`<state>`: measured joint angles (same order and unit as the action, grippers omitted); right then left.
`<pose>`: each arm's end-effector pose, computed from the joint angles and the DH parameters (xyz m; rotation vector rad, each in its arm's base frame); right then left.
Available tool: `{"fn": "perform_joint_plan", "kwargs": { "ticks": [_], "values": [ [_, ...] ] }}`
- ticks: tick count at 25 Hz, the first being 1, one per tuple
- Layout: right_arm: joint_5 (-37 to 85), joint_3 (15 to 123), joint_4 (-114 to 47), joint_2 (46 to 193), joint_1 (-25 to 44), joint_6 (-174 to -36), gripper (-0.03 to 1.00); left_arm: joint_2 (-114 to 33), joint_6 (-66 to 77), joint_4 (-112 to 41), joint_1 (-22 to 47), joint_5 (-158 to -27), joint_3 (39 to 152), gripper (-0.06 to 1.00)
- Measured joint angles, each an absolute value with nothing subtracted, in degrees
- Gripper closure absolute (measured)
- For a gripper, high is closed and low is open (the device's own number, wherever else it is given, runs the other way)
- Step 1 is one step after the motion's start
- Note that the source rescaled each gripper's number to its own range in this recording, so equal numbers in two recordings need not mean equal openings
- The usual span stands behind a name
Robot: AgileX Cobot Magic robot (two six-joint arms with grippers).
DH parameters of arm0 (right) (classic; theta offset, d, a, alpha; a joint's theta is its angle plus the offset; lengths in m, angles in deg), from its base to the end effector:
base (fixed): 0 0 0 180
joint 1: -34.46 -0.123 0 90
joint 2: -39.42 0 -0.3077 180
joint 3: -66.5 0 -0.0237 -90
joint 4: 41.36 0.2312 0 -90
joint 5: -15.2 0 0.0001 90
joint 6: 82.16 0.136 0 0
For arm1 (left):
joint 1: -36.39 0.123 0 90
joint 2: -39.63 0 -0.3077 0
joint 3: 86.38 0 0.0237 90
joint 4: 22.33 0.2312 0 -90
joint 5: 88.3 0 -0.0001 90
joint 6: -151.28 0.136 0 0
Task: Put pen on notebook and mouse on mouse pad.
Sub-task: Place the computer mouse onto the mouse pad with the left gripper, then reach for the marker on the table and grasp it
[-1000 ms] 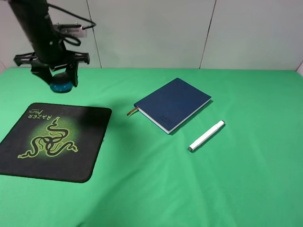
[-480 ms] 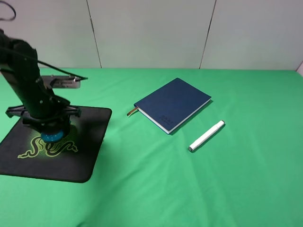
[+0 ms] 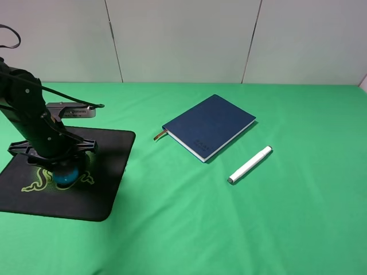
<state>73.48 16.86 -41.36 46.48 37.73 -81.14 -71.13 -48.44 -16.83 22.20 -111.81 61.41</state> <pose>-0.0019 0.0001 0.2500 0.0751 2.0055 -0.0251 0.2913 -0.0683 0.1083 -0.0189 2.9017 -0.0326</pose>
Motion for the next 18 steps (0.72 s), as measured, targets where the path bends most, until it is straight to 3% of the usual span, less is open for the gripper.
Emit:
{"fn": "perform_joint_plan", "kwargs": {
  "ticks": [1, 2, 3, 5, 9, 18],
  "values": [
    [73.5, 16.9, -41.4, 46.5, 37.7, -81.1, -0.03, -71.1, -48.4, -16.8, 22.2, -111.8, 61.4, 0.43],
    [73.5, 16.9, -41.4, 46.5, 37.7, -81.1, -0.03, -71.1, -48.3, -16.8, 22.2, -111.8, 61.4, 0.25],
    [73.5, 16.9, -41.4, 46.5, 37.7, -81.1, -0.03, -71.1, -47.5, -16.8, 22.2, -111.9, 61.4, 0.13],
    [73.5, 16.9, -41.4, 46.5, 37.7, -81.1, -0.03, -70.8, -45.0, -17.8, 22.2, -112.7, 61.5, 0.03],
    [73.5, 16.9, -41.4, 46.5, 37.7, -81.1, -0.03, -65.5, -37.4, -23.5, 22.2, -118.8, 63.0, -0.04],
    [73.5, 16.9, -41.4, 46.5, 37.7, -81.1, -0.03, -41.6, -29.1, -30.3, 22.2, -133.6, 63.9, -0.05]
  ]
}}
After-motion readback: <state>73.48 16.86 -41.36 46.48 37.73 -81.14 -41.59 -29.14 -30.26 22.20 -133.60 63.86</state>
